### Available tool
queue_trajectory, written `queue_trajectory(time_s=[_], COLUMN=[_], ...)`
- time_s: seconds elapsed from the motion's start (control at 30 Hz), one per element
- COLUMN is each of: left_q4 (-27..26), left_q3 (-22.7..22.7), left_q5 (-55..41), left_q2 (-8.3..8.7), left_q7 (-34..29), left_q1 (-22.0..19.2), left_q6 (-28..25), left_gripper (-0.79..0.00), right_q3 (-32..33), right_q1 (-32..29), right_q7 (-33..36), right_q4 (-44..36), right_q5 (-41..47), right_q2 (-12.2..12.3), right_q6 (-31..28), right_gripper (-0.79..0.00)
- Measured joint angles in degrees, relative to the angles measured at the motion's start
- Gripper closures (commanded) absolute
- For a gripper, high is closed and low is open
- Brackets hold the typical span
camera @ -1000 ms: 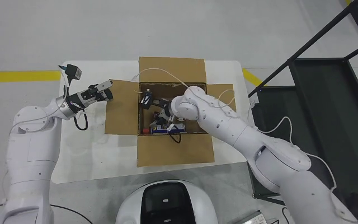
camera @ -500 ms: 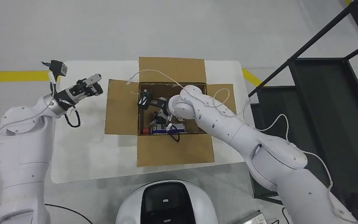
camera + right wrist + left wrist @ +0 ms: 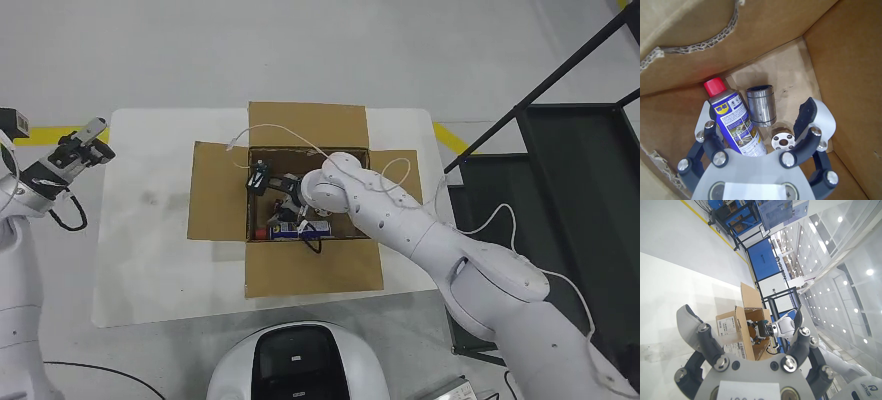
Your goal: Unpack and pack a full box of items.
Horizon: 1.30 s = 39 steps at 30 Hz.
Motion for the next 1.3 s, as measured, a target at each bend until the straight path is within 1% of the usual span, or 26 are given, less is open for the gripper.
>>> queue_trajectory(time_s=[0.2, 0.33, 0.37, 0.4, 0.43, 0.47, 0.53, 0.57, 0.67, 0.73, 0.77, 0.8, 0.83, 0.97, 1.07, 1.1, 1.13, 1.2, 1.3], left_q4=[0.0, 0.0, 0.0, 0.0, 0.0, 0.0, 0.0, 0.0, 0.0, 0.0, 0.0, 0.0, 0.0, 0.0, 0.0, 0.0, 0.0, 0.0, 0.0], left_q3=[0.1, 0.1, 0.1, 0.1, 0.1, 0.1, 0.1, 0.1, 0.1, 0.1, 0.1, 0.1, 0.1, 0.1, 0.1, 0.1, 0.1, 0.1, 0.1], left_q5=[0.0, 0.0, 0.0, 0.0, 0.0, 0.0, 0.0, 0.0, 0.0, 0.0, 0.0, 0.0, 0.0, 0.0, 0.0, 0.0, 0.0, 0.0, 0.0], left_q2=[-0.01, -0.01, -0.01, -0.01, -0.01, -0.01, -0.01, -0.01, -0.01, -0.01, -0.01, -0.01, -0.01, -0.01, -0.01, -0.01, -0.01, -0.01, -0.01], left_q7=[-0.1, -0.1, -0.1, -0.1, -0.1, -0.1, -0.1, -0.1, -0.1, -0.1, -0.1, -0.1, -0.1, -0.1, -0.1, -0.1, -0.1, -0.1, -0.1], left_q1=[0.0, 0.0, 0.0, 0.0, 0.0, 0.0, 0.0, 0.0, 0.0, 0.0, 0.0, 0.0, 0.0, 0.0, 0.0, 0.0, 0.0, 0.0, 0.0], left_q6=[0.0, 0.0, 0.0, 0.0, 0.0, 0.0, 0.0, 0.0, 0.0, 0.0, 0.0, 0.0, 0.0, 0.0, 0.0, 0.0, 0.0, 0.0, 0.0], left_gripper=[-0.785, -0.785, -0.785, -0.785, -0.785, -0.785, -0.785, -0.785, -0.785, -0.785, -0.785, -0.785, -0.785, -0.785, -0.785, -0.785, -0.785, -0.785, -0.785], right_q3=[0.5, 1.0, 1.0, 1.0, 1.0, 1.0, 1.0, 0.8, 0.3, 0.0, -0.2, -0.3, -0.4, -0.7, -0.9, -0.9, -0.8, 0.1, 1.6], right_q1=[-0.8, -0.8, -0.8, -0.8, -0.7, -0.7, -0.6, -0.4, -0.1, 0.1, 0.1, 0.2, 0.3, 0.8, 1.2, 1.4, 1.7, 2.4, 3.1], right_q7=[-1.0, -0.5, -0.3, -0.3, -0.3, -0.3, -0.3, -0.2, 0.0, -0.2, -0.3, -0.4, -0.6, -1.2, -1.5, -1.5, -1.7, -2.9, -3.6], right_q4=[0.2, 0.9, 1.2, 1.4, 1.6, 1.9, 2.5, 2.9, 4.3, 5.4, 6.3, 6.9, 7.6, 10.4, 12.1, 12.6, 12.9, 13.4, 13.2], right_q5=[-0.8, -1.8, -2.1, -2.2, -2.4, -2.5, -2.7, -2.8, -2.9, -3.1, -3.2, -3.2, -3.2, -3.2, -3.4, -3.4, -3.4, -2.4, -2.2], right_q2=[0.1, 0.1, 0.0, -0.1, -0.3, -0.4, -0.8, -1.1, -1.9, -2.5, -2.9, -3.2, -3.5, -4.8, -5.7, -5.9, -6.1, -6.3, -5.7], right_q6=[-0.9, -1.7, -2.0, -2.3, -2.5, -2.8, -3.2, -3.7, -4.6, -4.7, -4.8, -4.8, -4.8, -5.3, -5.8, -5.9, -6.1, -7.1, -8.2], right_gripper=[-0.785, -0.785, -0.748, -0.68, -0.646, -0.628, -0.616, -0.631, -0.576, -0.579, -0.594, -0.625, -0.699, -0.702, -0.68, -0.699, -0.782, -0.785, -0.785])
